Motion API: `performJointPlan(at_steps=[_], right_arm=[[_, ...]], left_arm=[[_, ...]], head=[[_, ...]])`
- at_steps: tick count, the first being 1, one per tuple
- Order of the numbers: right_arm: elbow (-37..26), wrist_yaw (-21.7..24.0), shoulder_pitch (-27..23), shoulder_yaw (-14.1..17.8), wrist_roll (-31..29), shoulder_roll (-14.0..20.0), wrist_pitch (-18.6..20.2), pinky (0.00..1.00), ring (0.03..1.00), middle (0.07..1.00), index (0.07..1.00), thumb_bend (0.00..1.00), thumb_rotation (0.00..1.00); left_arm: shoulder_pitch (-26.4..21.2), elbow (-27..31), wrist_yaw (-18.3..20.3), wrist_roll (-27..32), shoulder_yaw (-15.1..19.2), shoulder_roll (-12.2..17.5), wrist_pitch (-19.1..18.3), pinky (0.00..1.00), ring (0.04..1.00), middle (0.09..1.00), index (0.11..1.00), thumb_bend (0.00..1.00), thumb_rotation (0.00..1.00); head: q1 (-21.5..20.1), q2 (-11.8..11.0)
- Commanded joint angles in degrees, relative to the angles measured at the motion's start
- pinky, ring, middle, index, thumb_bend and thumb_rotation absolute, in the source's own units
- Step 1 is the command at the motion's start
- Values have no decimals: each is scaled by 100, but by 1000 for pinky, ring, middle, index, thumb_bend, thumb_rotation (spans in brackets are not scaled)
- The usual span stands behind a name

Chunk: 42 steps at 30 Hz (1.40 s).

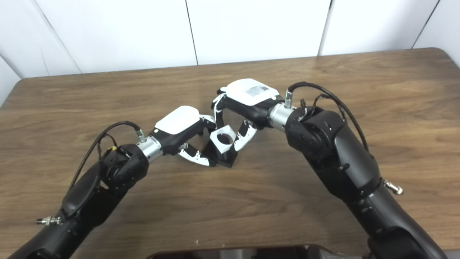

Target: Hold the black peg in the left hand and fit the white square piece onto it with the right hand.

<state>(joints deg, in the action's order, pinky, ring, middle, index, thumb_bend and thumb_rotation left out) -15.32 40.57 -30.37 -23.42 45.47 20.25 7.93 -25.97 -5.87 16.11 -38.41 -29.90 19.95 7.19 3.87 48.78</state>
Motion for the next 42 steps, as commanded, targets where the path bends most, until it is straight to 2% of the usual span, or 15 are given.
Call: performJointPlan(at_steps=[1, 11, 25, 29, 30, 31, 34, 38, 42], right_arm=[[-76, -196, -200, 53, -6, -45, -109, 974, 942, 821, 480, 523, 140], [-100, -227, -154, 24, -38, -65, -222, 959, 928, 815, 480, 523, 141], [-230, 17, -256, -42, -15, -110, -171, 972, 930, 820, 481, 522, 142], [-234, 189, -280, -103, 121, -31, -103, 965, 935, 831, 490, 521, 154], [-237, 258, -292, -122, 193, -8, -66, 946, 935, 847, 610, 697, 280], [-238, 305, -300, -133, 245, 4, -41, 928, 935, 868, 726, 833, 386], [-197, 372, -290, -154, 479, 36, 10, 895, 933, 914, 892, 976, 527], [-172, 305, -268, -102, 508, 33, 2, 896, 937, 946, 954, 1000, 568], [-191, 310, -261, -72, 520, 30, 18, 900, 939, 951, 957, 1000, 573]], left_arm=[[258, -245, 414, -310, -194, 190, -222, 544, 671, 737, 494, 520, 81], [221, -253, 429, -352, -227, 125, -282, 548, 672, 738, 494, 520, 80], [185, -242, 491, -394, -271, 112, -416, 563, 684, 745, 494, 520, 82], [184, -247, 488, -373, -266, 126, -399, 565, 688, 744, 494, 520, 81], [180, -258, 489, -371, -264, 130, -398, 569, 692, 745, 494, 520, 81], [178, -265, 490, -369, -263, 132, -397, 571, 695, 745, 495, 520, 81], [179, -286, 469, -311, -233, 138, -370, 579, 700, 747, 494, 520, 79], [169, -282, 480, -313, -232, 152, -366, 576, 702, 748, 494, 520, 80], [171, -290, 461, -303, -223, 154, -349, 577, 702, 746, 494, 520, 79]], head=[[17, 9], [105, 26], [119, 36], [104, 30], [98, 26], [96, 26], [90, 24], [88, 21], [70, 20]])
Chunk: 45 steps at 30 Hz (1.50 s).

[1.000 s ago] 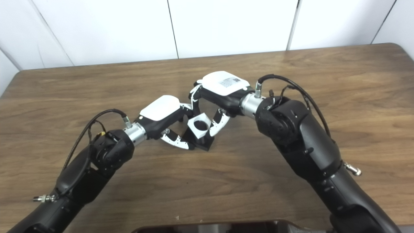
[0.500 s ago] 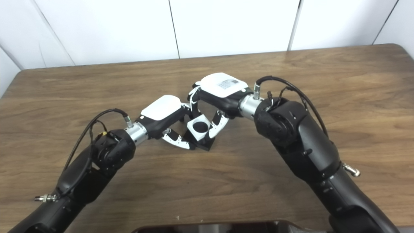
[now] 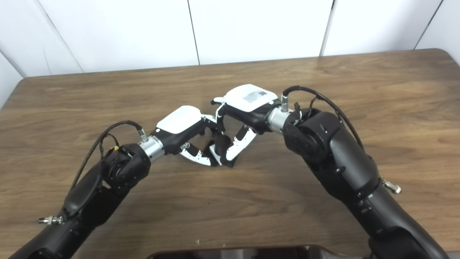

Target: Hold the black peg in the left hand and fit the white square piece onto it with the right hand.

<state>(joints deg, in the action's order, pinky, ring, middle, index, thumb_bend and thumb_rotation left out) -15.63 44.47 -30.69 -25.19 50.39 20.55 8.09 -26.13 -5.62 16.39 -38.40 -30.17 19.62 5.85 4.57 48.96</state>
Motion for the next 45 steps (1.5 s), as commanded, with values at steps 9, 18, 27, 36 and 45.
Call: performJointPlan(at_steps=[9, 18, 27, 36, 45], right_arm=[[-177, -171, -159, 240, -47, -14, 27, 912, 939, 945, 944, 999, 558], [-246, -374, -59, 687, -372, 18, 45, 861, 929, 927, 883, 843, 429], [-111, -1008, 240, 1182, -878, -6, -22, 753, 863, 886, 813, 776, 333], [215, -2146, 697, 1704, -1347, -429, 84, 583, 763, 806, 753, 774, 265], [374, -3440, 1280, 2528, -2310, -1520, 340, 557, 685, 735, 714, 743, 180]], left_arm=[[191, -317, 405, -344, -210, 205, -189, 579, 692, 744, 494, 520, 80], [198, -288, 441, -344, -212, 241, -191, 574, 696, 746, 495, 519, 82], [227, -328, 353, -301, -170, 240, -148, 549, 666, 732, 494, 520, 80], [263, -377, 232, -317, -160, 224, -97, 531, 657, 728, 494, 520, 80], [247, -458, 181, -344, -156, 235, -34, 530, 664, 733, 495, 519, 83]], head=[[-12, -1], [-97, -6], [-117, 0], [-152, -25], [-285, -101]])
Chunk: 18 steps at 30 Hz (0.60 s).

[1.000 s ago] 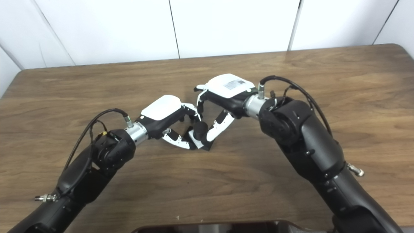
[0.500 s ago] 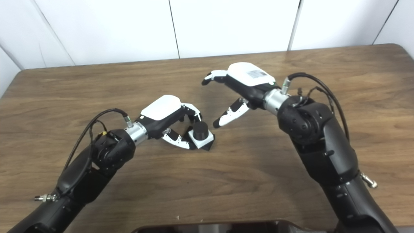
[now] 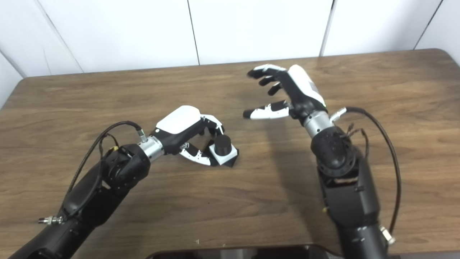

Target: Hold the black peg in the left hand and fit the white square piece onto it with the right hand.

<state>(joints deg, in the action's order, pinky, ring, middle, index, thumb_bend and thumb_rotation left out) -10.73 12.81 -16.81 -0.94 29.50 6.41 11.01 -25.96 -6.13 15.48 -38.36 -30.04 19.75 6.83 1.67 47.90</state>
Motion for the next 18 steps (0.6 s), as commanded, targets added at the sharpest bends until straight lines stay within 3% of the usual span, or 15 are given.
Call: performJointPlan(at_steps=[1, 9, 12, 17, 18], right_arm=[[-169, -328, -53, 183, -344, -241, 213, 570, 686, 731, 711, 736, 182], [-440, -661, 160, 902, -1776, -1160, 1454, 691, 759, 745, 716, 683, 209], [-499, -790, 257, 929, -1928, -1252, 1550, 727, 787, 761, 731, 663, 212], [-538, -969, 419, 875, -2077, -1292, 1544, 742, 795, 765, 730, 663, 200], [-545, -1003, 452, 861, -2099, -1289, 1534, 742, 795, 765, 729, 663, 199]], left_arm=[[227, -427, 245, -352, -167, 221, -111, 528, 663, 731, 494, 519, 83], [270, -402, 168, -459, -156, 198, -237, 536, 671, 729, 496, 518, 85], [318, -352, 207, -327, -67, 185, -329, 543, 678, 750, 678, 758, 254], [442, -58, 533, 113, 182, 221, -567, 604, 747, 835, 916, 963, 391], [477, 53, 696, 308, 271, 234, -720, 609, 752, 840, 928, 977, 399]], head=[[-10, -5], [-52, -68], [-71, -89], [-115, -132], [-124, -142]])
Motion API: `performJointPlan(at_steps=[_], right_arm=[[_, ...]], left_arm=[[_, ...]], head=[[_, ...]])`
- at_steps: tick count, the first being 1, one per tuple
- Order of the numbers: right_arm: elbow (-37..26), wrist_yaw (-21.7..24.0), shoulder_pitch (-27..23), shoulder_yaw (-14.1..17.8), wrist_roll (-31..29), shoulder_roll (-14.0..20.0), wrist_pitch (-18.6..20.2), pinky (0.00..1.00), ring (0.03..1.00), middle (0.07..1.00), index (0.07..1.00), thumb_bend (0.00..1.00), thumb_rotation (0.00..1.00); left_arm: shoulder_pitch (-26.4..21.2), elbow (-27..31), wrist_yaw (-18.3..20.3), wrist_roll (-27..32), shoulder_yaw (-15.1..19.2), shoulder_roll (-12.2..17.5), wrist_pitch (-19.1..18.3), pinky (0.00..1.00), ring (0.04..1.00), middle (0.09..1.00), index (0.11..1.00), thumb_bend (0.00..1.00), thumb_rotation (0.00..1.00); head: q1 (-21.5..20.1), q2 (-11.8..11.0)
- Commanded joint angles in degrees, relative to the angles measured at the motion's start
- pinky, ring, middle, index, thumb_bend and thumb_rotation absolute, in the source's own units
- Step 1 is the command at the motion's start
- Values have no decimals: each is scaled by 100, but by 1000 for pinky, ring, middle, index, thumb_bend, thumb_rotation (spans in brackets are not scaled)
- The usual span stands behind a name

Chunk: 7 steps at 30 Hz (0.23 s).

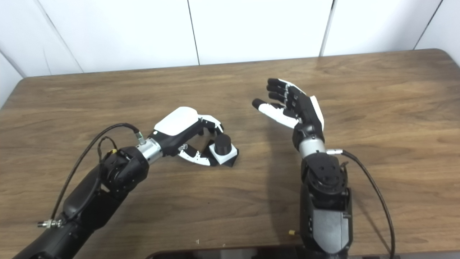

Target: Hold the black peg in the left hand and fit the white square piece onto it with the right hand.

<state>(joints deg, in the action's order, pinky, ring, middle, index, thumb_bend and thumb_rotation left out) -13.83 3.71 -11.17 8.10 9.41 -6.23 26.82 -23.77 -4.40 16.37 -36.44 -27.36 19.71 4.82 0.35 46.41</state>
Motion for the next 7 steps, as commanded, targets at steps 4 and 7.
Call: performJointPlan(at_steps=[4, 7], right_arm=[[-223, -222, -21, -83, -174, -3, -104, 734, 792, 765, 725, 664, 191], [-216, -286, 19, -88, -275, 24, -149, 736, 789, 766, 723, 668, 188]], left_arm=[[511, 312, 941, 978, 483, 243, -924, 739, 877, 930, 997, 1000, 466], [813, 448, 773, 1756, 996, 136, -756, 734, 879, 927, 994, 1000, 529]], head=[[-24, -37], [-47, -72]])
